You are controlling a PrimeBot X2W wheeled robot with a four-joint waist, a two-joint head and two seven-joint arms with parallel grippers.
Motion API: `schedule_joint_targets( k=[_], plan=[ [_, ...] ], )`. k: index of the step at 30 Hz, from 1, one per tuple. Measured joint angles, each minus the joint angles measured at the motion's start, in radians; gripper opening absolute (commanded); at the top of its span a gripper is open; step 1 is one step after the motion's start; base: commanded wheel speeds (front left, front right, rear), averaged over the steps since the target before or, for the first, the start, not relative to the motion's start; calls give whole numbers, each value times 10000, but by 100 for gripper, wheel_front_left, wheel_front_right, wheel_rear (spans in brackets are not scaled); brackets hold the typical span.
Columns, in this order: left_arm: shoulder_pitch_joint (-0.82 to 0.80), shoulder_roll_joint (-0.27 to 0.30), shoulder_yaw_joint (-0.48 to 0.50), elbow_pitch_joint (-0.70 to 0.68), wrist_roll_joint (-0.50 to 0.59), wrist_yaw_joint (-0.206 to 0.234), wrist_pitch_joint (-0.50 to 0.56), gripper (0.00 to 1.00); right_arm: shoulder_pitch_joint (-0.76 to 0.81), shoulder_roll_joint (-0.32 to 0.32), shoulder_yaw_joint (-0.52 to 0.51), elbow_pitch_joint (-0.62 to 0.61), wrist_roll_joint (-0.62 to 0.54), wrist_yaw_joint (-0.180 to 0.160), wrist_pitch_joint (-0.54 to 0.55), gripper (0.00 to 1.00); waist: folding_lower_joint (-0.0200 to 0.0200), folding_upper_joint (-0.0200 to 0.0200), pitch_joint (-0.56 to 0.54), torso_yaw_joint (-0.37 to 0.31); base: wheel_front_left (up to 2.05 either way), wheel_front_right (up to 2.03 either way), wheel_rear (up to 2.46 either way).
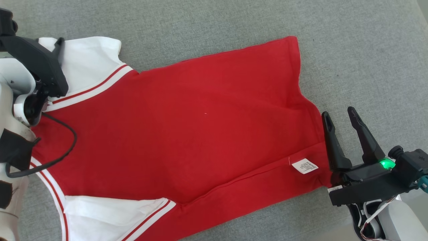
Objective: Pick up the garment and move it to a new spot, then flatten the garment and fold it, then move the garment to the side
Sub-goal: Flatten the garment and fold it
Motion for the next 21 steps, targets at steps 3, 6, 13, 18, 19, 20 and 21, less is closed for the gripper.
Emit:
schedule_joint_targets(
  k=[3, 6, 13, 18, 19, 20, 21],
  plan=[
    [7, -6, -29, -48, -84, -52, 144, 0, -2, 0, -17, -42, 2, 0, 15, 100, 0, -1, -37, 37, 0, 0, 0],
    [35, -65, 8, -153, -207, -52, 104, 0, -64, -8, -190, -33, 182, 0, 56, 100, 0, 0, -24, 22, 0, 0, 0],
    [31, -132, -111, -418, -167, -21, -151, 0, -1125, -926, -1323, 686, 1097, -2, 364, 100, 0, 0, -9, 91, 0, 0, 0],
    [3, -464, -370, -635, -111, -63, -303, 0, -2430, -1797, -848, 1586, 1944, -2, 1003, 100, 0, -1, -16, 397, 0, 0, 0],
    [-30, -529, -420, -677, -105, -63, -328, 0, -2731, -1923, -631, 1758, 2146, -2, 1141, 100, 0, -1, -13, 472, 0, 0, 0],
    [-73, -594, -481, -717, -98, -96, -330, 0, -3029, -2025, -391, 1904, 2452, -2, 1262, 100, 0, -1, -6, 552, 0, 0, 0],
    [-119, -665, -535, -752, -81, -138, -341, 0, -3317, -2150, -59, 2096, 2535, -2, 1409, 100, 0, -1, 4, 632, 0, 0, 0]
  ],
)
